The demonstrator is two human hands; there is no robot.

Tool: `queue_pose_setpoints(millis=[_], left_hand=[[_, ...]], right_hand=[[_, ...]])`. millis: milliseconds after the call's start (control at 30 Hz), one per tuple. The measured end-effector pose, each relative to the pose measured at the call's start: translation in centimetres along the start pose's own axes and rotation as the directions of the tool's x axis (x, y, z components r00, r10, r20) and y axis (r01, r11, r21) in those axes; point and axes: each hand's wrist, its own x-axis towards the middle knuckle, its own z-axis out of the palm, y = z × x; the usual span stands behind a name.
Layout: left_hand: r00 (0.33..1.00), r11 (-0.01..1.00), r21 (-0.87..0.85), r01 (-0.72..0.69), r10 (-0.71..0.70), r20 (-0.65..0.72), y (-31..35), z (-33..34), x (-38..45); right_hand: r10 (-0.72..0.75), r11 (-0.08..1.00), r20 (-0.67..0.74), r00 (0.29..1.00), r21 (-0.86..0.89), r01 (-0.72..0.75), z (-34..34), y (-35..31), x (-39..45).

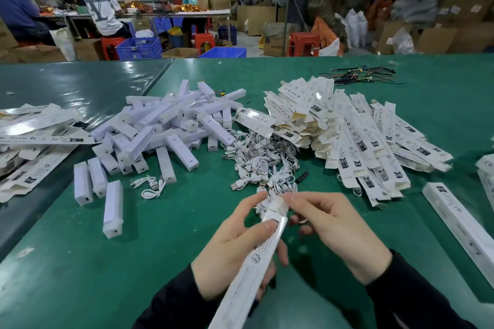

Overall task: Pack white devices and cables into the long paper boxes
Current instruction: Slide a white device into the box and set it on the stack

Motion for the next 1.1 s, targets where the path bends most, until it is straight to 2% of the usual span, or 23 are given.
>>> queue_pose_setpoints(millis=[167, 300, 500, 900, 1100], left_hand=[[1.0, 0.999, -0.053, -0.005, 0.007, 0.026, 0.56, -0.21, -0.1], [0.999, 0.999, -0.037, -0.002, 0.003, 0.034, 0.57, -0.35, -0.07], [1.0, 1.0, 0.003, 0.023, -0.023, 0.02, 0.37, -0.66, -0.02], [0.998, 0.998, -0.007, 0.055, -0.055, 0.008, 0.31, -0.67, 0.16], [0.997, 0.998, 0.024, 0.062, -0.061, -0.039, 0.47, -0.82, 0.3]], right_hand=[[0.117, 0.961, 0.186, 0.976, 0.227, -0.158, 0.21, -0.29, -0.03], [0.182, 0.924, 0.226, 0.957, 0.294, -0.245, 0.34, -0.34, 0.09], [0.152, 0.933, 0.283, 0.947, 0.274, -0.232, 0.5, -0.38, -0.13], [0.131, 0.944, 0.243, 0.961, 0.267, -0.196, 0.79, -0.02, -0.27], [0.106, 0.953, 0.211, 0.972, 0.257, -0.16, 1.07, 0.39, -0.32]])
